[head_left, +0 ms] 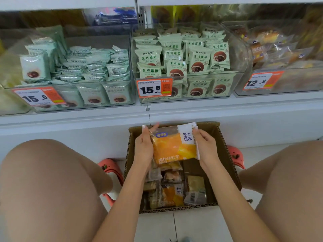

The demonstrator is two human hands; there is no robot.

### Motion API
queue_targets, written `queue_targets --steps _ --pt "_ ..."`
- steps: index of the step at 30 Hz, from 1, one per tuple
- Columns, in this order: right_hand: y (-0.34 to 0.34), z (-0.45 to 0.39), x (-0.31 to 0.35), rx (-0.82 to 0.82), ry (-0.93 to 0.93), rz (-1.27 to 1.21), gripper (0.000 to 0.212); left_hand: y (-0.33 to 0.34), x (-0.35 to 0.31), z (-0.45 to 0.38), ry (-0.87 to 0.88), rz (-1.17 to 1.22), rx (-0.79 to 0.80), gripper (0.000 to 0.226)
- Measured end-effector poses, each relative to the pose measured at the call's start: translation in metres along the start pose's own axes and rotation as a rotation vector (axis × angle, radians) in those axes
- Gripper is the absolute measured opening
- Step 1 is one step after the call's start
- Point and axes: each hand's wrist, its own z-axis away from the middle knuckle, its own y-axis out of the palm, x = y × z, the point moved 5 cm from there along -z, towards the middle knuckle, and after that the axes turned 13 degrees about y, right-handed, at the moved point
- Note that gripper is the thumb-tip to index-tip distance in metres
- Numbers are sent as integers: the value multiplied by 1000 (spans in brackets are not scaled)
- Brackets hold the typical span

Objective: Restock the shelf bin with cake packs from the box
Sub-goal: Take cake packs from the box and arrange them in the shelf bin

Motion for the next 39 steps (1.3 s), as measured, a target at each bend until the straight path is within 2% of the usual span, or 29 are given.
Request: queue_targets --steps 3,6,10,13,15,17,20,22,25,30,34,37,39 --pt "15 13 45 136 -53 28 19 -10 -59 -23 199 -71 -92 50" --pt "32 33 126 207 -239 179 17 -8 -149 -52 430 -109 -97 48" --pt "48 62 259 157 -558 128 15 9 -290 -85 810 -204 -28 40" --pt "60 79 356 82 -766 48 11 19 -378 -116 984 -206 44 20" --pt "70 88 415 64 -895 19 13 20 -425 -141 1058 -252 7 37" --pt "80 89 459 30 -972 34 19 20 -457 -163 1092 -303 -50 42" --pt "96 72 492 -74 -957 196 30 21 -476 -184 1068 -436 -125 51" --pt "104 60 495 -143 -958 391 34 24 -468 -192 1002 -598 -98 59" --pt "106 45 486 -203 -931 580 47 26 -455 -196 1005 -679 -62 63" --pt "104 45 486 -296 -909 543 48 23 -468 -204 995 -691 -83 59" --pt "110 46 479 -284 -899 614 50 26 -458 -202 953 -902 -96 56" --pt "114 45 472 -268 -887 598 55 31 -449 -196 993 -1021 -149 65" --pt "113 50 463 -331 -934 611 59 36 -440 -188 1049 -1173 -201 70"
